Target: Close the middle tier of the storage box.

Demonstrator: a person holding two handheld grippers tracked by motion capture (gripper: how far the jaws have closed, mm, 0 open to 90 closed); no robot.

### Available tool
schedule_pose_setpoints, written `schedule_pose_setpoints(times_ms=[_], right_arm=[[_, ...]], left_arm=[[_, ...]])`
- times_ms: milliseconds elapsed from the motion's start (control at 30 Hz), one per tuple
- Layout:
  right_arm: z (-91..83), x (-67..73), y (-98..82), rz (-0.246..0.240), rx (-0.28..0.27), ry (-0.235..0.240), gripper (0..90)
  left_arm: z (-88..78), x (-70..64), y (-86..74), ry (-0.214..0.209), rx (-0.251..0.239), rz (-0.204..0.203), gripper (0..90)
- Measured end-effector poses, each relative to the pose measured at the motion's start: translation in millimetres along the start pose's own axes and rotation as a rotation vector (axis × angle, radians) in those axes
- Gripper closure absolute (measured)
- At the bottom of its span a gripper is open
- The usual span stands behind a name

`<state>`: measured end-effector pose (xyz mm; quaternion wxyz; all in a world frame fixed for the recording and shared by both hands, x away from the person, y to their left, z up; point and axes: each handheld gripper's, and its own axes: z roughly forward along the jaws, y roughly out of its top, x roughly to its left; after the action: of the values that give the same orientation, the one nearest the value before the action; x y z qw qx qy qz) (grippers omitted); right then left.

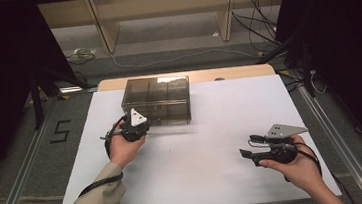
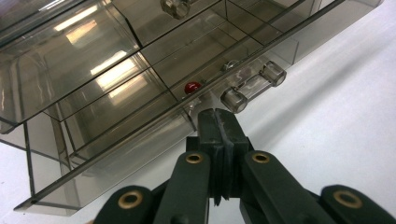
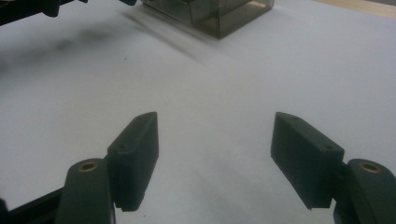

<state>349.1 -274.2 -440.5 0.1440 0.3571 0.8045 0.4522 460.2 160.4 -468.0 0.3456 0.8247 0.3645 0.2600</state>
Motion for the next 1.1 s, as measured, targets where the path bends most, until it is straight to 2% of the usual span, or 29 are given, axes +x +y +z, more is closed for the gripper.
schedule_pose_setpoints(times_ms=[1100], right_arm=[[0.2,-0.2,-0.3,0.005,0.002,-0.002,32.9]], left_arm=[[5.3,2.3,8.4,0.013,0.0,0.014,89.5]])
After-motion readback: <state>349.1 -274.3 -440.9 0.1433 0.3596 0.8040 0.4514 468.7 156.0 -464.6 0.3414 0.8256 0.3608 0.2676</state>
